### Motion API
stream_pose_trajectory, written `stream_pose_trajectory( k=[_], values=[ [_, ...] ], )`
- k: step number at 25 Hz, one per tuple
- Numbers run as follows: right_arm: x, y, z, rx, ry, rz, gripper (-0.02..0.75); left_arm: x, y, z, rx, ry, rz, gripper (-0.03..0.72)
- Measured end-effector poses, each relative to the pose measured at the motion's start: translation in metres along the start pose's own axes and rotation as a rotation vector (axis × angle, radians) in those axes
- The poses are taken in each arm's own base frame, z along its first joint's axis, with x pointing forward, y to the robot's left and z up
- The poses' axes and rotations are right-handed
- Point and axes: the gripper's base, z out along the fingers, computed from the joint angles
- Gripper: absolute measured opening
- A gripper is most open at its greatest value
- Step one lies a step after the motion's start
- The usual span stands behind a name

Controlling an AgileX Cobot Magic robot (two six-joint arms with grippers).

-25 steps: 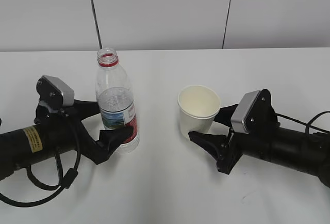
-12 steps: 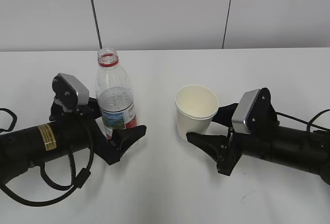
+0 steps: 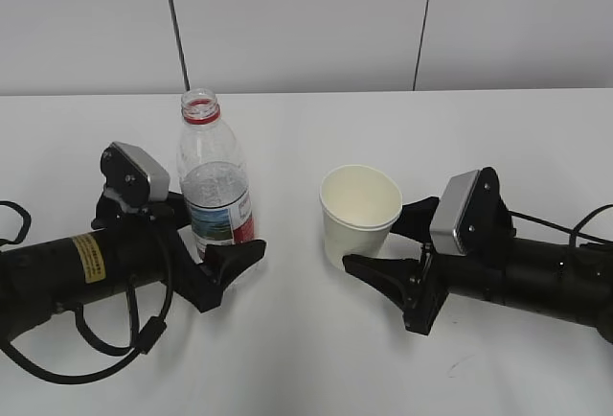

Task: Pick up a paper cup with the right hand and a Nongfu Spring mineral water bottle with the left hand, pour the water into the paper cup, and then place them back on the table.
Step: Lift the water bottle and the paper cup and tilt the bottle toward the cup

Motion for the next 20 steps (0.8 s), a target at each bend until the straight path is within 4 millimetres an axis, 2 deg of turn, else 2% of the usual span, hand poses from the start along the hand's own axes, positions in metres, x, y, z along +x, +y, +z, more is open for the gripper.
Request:
stream_pose_trajectory(
  k=[6, 17, 20],
  values=[
    [0.0000, 0.0000, 0.0000, 0.000, 0.000, 0.009, 0.503, 0.0009, 0.0010, 0.0000, -0.012, 0.010, -0.005, 0.550],
    [0.0001, 0.0024, 0.0000, -0.026, 0.001, 0.008, 0.503, 0.0009, 0.0019, 0.0000, -0.021, 0.010, -0.012, 0.315],
    [0.0001, 0.0040, -0.0001, -0.044, 0.002, 0.031, 0.503, 0.0008, 0.0019, 0.0000, -0.021, 0.009, -0.012, 0.290]
  ],
)
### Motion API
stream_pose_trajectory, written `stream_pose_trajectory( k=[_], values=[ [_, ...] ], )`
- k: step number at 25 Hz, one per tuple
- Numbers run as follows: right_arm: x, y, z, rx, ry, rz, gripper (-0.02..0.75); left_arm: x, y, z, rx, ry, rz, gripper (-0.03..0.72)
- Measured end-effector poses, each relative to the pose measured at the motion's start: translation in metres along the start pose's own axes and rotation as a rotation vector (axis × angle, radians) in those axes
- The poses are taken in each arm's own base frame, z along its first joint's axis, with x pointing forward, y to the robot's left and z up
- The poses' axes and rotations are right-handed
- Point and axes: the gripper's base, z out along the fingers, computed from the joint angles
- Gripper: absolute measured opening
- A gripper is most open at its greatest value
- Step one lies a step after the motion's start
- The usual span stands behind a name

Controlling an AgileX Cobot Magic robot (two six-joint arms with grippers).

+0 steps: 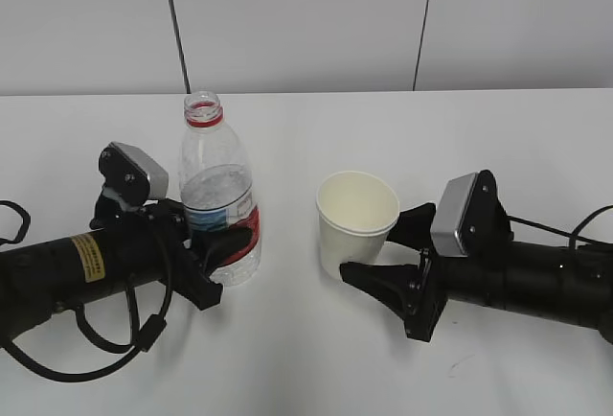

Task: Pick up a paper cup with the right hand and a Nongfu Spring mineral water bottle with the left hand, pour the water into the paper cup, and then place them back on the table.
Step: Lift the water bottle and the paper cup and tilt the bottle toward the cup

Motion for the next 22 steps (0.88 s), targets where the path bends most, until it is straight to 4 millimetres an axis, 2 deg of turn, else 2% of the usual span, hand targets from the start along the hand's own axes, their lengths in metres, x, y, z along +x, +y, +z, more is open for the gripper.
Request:
stream_pose_trajectory(
  k=[3, 11, 22],
  values=[
    [0.000, 0.002, 0.000, -0.018, 0.002, 0.054, 0.503, 0.000, 0.000, 0.000, 0.000, 0.000, 0.010, 0.280],
    [0.001, 0.009, 0.000, -0.096, 0.010, 0.041, 0.503, -0.001, 0.000, 0.000, -0.005, -0.004, 0.132, 0.274],
    [0.001, 0.014, -0.001, -0.156, 0.021, 0.069, 0.503, -0.029, 0.009, -0.007, -0.123, -0.100, 0.311, 0.274]
  ],
)
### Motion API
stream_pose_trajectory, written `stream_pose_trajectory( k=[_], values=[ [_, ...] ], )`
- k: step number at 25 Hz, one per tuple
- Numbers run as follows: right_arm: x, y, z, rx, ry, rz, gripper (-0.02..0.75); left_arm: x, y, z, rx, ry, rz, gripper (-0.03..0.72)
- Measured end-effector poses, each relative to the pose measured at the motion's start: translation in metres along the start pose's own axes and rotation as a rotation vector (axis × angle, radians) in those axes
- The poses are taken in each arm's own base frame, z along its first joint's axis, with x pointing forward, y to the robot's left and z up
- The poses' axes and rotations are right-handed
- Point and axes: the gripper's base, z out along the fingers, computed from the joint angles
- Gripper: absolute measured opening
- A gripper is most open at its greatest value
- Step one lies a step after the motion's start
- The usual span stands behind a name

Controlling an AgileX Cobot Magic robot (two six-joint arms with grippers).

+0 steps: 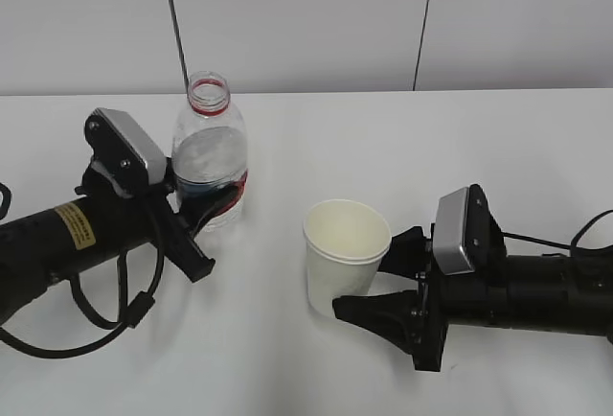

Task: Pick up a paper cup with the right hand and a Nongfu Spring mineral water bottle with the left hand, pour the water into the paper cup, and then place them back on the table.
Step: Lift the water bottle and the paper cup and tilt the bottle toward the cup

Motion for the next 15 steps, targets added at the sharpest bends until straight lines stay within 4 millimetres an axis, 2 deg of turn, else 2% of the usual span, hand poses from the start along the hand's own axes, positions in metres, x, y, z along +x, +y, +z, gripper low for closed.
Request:
stream_pose_trajectory(
  k=[8, 15],
  values=[
    [0.001, 0.005, 0.000, -0.064, 0.013, 0.009, 0.503, -0.013, 0.012, 0.013, -0.028, -0.055, 0.120, 0.274],
    [-0.008, -0.001, 0.006, -0.136, 0.009, 0.003, 0.503, -0.024, 0.023, 0.024, -0.047, -0.082, 0.198, 0.274]
  ],
)
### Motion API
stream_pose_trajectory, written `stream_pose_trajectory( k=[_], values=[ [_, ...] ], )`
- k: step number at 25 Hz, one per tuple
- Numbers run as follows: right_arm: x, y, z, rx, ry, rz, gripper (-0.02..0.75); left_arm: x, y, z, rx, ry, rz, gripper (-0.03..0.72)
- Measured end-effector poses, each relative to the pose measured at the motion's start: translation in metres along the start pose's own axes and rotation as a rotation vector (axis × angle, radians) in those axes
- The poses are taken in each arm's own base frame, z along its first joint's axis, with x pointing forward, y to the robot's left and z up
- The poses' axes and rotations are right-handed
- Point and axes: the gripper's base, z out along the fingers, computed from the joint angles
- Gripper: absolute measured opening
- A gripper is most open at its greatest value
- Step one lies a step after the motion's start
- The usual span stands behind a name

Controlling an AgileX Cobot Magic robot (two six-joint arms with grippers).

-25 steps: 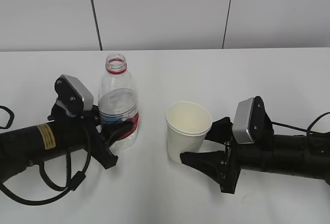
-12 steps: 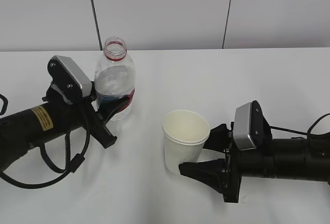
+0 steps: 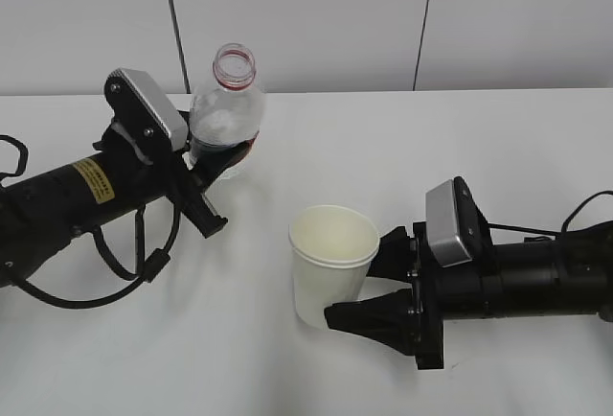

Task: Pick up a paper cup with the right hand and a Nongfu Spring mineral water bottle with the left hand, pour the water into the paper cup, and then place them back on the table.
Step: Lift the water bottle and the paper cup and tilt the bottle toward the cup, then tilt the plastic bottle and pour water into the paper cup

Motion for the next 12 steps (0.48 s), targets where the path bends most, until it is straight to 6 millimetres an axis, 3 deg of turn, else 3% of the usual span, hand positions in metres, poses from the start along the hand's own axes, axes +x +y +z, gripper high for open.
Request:
stream_pose_trajectory(
  k=[6, 12],
  values=[
    [-0.011, -0.011, 0.005, -0.034, -0.010, -0.008, 0.503, 0.000, 0.004, 0.005, 0.009, 0.027, 0.138, 0.274],
    [-0.029, -0.012, 0.023, -0.139, -0.008, -0.099, 0.503, -0.001, 0.005, 0.006, 0.005, 0.030, 0.280, 0.274]
  ],
)
